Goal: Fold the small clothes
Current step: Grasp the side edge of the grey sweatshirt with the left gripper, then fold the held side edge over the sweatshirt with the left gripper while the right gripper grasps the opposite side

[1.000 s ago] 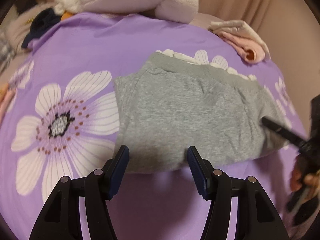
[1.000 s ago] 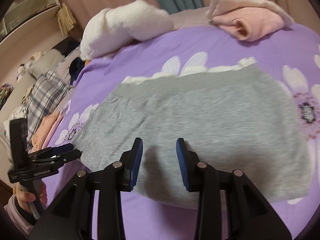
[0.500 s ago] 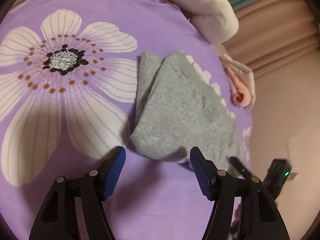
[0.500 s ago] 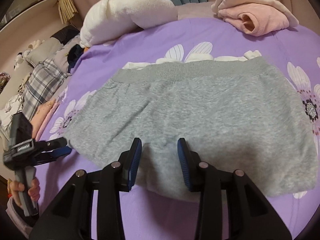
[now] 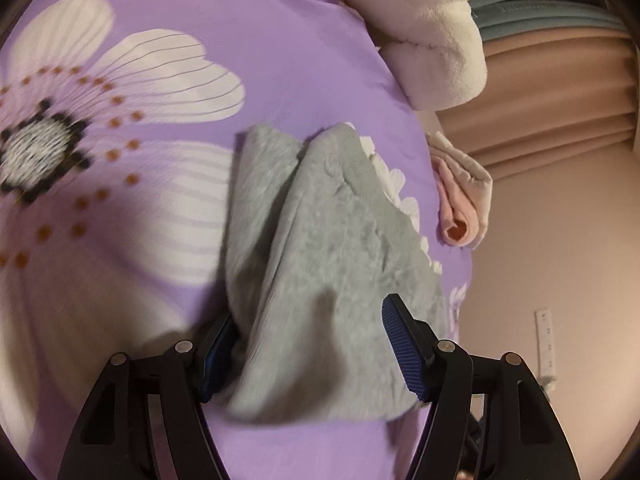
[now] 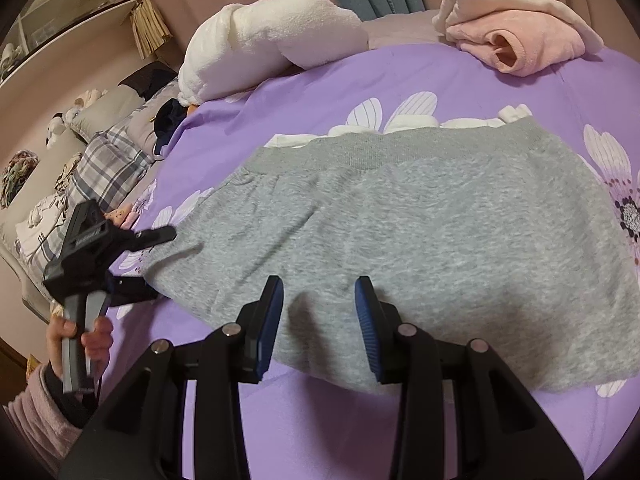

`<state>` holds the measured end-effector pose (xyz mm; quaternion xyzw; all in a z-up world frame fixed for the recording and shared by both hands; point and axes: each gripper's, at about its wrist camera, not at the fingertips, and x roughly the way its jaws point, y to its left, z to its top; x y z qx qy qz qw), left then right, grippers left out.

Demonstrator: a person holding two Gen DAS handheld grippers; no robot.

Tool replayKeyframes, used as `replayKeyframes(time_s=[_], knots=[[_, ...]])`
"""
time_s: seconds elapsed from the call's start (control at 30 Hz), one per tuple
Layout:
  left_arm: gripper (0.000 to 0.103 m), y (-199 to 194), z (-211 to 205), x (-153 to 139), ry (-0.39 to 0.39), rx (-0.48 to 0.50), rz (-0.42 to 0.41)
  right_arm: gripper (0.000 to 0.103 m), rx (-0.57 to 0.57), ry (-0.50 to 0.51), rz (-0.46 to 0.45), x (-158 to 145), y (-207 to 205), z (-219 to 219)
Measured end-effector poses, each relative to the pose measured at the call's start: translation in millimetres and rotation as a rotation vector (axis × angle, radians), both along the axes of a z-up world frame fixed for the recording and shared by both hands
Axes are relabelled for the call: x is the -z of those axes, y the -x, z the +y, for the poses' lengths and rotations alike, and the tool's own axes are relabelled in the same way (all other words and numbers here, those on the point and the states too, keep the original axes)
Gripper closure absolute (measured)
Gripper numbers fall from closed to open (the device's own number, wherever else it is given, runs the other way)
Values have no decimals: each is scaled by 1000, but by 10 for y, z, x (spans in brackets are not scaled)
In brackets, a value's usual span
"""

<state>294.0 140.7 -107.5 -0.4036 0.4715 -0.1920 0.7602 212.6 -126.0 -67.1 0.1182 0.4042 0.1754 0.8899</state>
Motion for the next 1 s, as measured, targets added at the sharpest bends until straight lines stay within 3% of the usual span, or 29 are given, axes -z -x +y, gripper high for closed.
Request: replayKeyframes(time_s=[0.2,0.27,0.33,0.4,0.47,0.5,0.57,0.7,0.83,1.0], knots=[[36,-257,-172,-35,-47,25,-5,65,-8,-3,-7,-14,-194,76],[45,-302,-205,-44,-51,31,-4,65,-11,3,-11,-22,-264,126],[70,-307,-209,-51,-64,35,-4,65,-16,9,-15,-33,-346,193],[83,-290,-212,-62,-103,39,-4,65,-14,30,-23,-57,-423,273],[85,-255,-189,-85,-127,39,-15,69,-4,60,-34,-86,-495,338],[89,-237,-181,-107,-132,44,-28,77,-2,78,-32,-88,-544,384],[89,-216,-204,-179,-151,50,-54,89,7,106,-1,-48,-635,431],[91,-195,-291,-387,-160,70,-110,94,22,153,118,209,-811,511],[91,-188,-431,-580,-196,97,-152,93,18,156,101,139,-773,524],[91,-128,-544,-719,-213,126,-182,91,36,137,23,-135,-432,403]])
